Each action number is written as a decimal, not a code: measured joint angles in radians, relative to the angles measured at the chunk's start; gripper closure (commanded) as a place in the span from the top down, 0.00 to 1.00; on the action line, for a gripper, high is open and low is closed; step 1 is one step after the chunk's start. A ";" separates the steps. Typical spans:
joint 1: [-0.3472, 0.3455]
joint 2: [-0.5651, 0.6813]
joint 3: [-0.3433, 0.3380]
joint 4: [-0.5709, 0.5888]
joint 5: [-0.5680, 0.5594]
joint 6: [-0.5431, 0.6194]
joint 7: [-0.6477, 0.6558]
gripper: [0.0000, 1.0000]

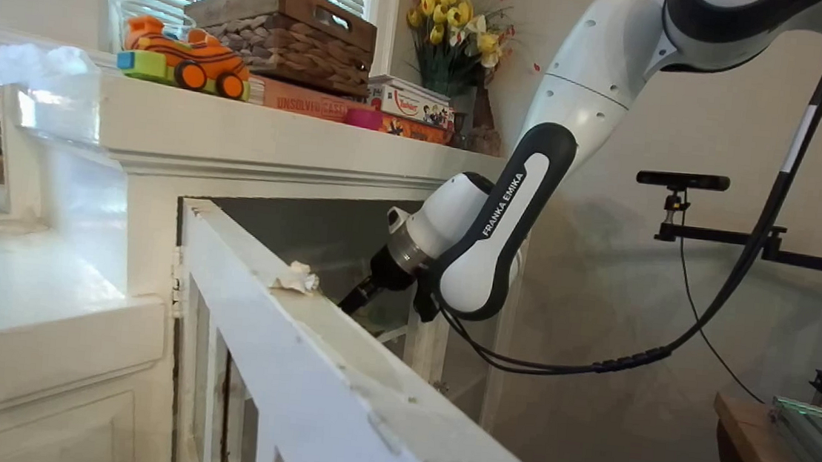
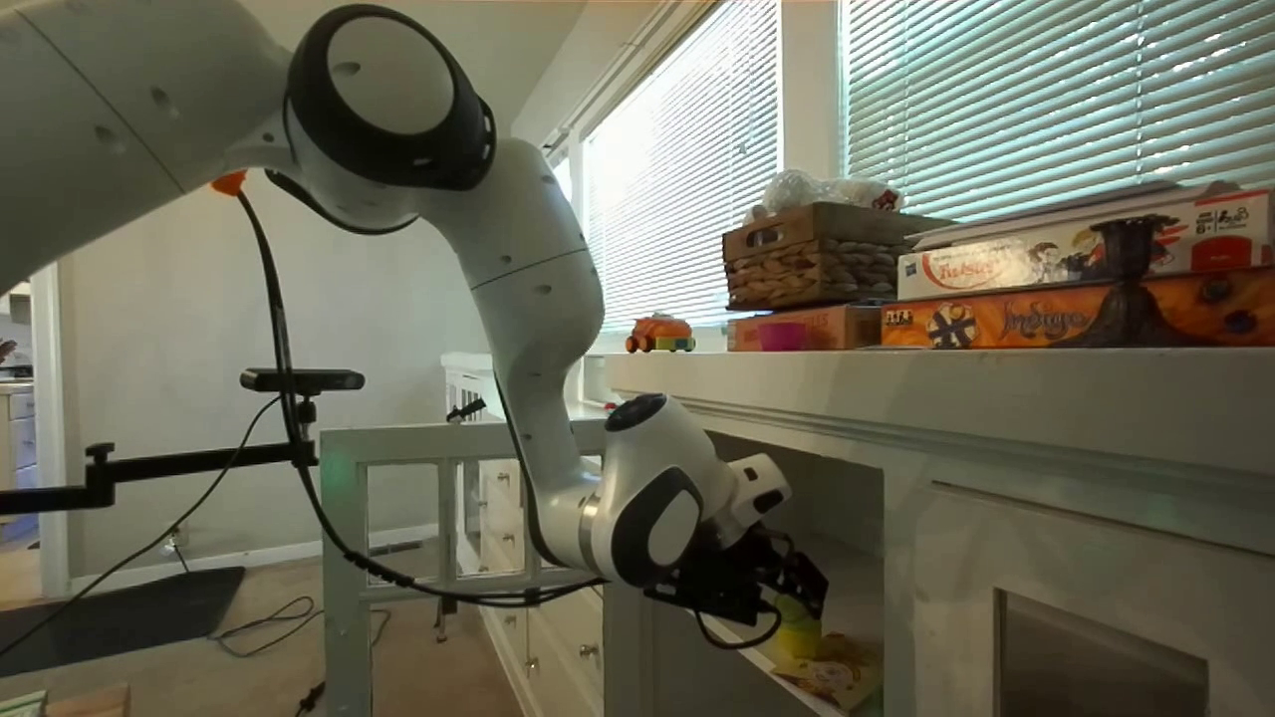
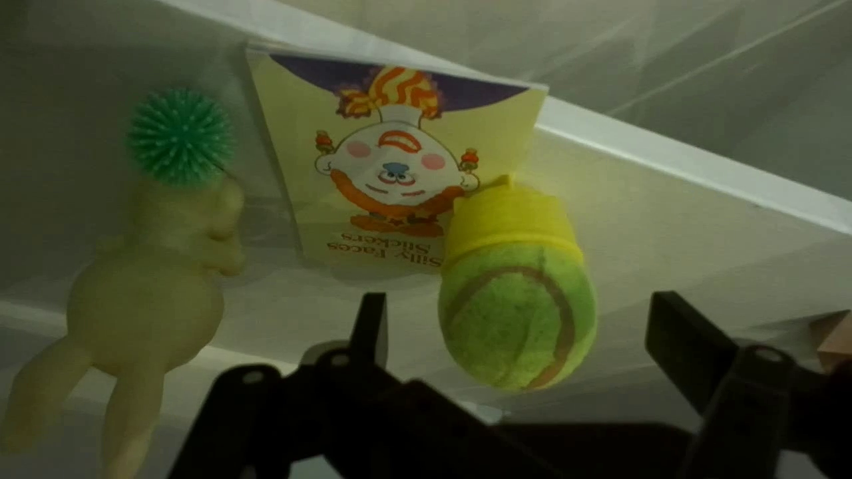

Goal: Put the tennis ball on the countertop.

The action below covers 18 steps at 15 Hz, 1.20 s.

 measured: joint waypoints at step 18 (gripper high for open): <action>0.011 0.073 -0.004 0.101 0.020 -0.040 0.000 0.40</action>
